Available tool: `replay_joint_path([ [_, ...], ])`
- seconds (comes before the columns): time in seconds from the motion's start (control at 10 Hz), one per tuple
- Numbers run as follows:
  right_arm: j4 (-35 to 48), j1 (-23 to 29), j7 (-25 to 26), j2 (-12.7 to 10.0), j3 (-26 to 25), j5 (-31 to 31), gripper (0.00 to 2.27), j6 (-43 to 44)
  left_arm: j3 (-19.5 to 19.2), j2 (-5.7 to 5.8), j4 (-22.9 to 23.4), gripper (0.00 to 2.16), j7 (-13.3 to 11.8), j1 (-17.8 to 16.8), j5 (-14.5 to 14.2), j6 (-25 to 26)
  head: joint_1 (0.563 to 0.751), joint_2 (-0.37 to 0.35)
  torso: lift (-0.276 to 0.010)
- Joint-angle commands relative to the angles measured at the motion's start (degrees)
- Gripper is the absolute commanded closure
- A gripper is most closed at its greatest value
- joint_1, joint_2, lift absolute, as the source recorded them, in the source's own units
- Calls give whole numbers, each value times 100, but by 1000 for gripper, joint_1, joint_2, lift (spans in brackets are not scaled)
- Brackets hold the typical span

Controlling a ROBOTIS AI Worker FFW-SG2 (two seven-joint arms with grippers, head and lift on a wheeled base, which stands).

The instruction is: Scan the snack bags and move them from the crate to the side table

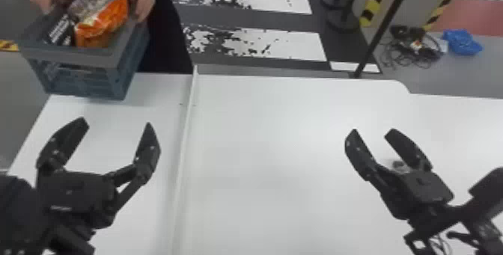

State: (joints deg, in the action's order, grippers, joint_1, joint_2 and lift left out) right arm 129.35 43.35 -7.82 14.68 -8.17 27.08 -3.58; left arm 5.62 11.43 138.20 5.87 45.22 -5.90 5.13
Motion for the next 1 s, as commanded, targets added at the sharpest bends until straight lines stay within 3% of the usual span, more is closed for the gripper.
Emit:
replay_joint_path([
  [0.0,2,7,0,0,-9,17,184,-8,-8,0,5,83,-16,-13,-17,11,695,-107,-87],
  [0.9,64,16,-9,0,-53,61,188,-78,-44,-9,5,87,-51,-13,-69,11,695,-108,-87],
])
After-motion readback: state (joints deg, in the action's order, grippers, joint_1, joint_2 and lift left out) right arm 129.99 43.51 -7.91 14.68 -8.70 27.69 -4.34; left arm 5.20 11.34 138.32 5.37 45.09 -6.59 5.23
